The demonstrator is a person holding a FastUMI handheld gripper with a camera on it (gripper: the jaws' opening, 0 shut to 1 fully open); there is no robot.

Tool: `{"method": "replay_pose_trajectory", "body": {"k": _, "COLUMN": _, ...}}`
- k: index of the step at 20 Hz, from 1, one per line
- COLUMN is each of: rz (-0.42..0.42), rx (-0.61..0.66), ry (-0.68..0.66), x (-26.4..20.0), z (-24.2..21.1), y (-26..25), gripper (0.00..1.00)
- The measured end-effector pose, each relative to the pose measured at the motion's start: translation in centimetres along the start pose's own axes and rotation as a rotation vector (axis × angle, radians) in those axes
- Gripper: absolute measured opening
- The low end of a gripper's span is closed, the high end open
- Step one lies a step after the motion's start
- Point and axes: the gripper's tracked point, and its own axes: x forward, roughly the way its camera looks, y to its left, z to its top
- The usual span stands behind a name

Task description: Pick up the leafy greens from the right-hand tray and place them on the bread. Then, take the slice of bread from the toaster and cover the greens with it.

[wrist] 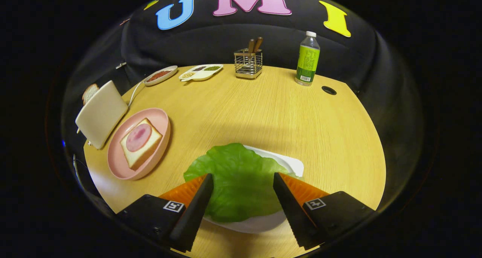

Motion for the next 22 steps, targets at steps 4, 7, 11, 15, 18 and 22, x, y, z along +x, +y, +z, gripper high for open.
{"method": "replay_pose_trajectory", "body": {"k": 4, "rz": -0.014, "rx": -0.027, "ry": 0.017, "x": 0.6, "z": -0.4, "y": 0.0, "gripper": 0.99}}
{"method": "replay_pose_trajectory", "body": {"k": 7, "rz": -0.01, "rx": -0.033, "ry": 0.017, "x": 0.6, "z": -0.3, "y": 0.4, "gripper": 0.91}}
{"method": "replay_pose_trajectory", "body": {"k": 11, "rz": -0.02, "rx": -0.036, "ry": 0.017, "x": 0.5, "z": -0.4, "y": 0.7, "gripper": 0.64}}
{"method": "replay_pose_trajectory", "body": {"k": 15, "rz": -0.048, "rx": -0.039, "ry": 0.02, "x": 0.6, "z": -0.3, "y": 0.8, "gripper": 0.17}}
{"method": "replay_pose_trajectory", "body": {"k": 18, "rz": -0.045, "rx": -0.021, "ry": 0.033, "x": 0.9, "z": -0.3, "y": 1.0, "gripper": 0.09}}
{"method": "replay_pose_trajectory", "body": {"k": 22, "rz": -0.051, "rx": 0.0, "ry": 0.049, "x": 0.2, "z": 0.3, "y": 0.8, "gripper": 0.05}}
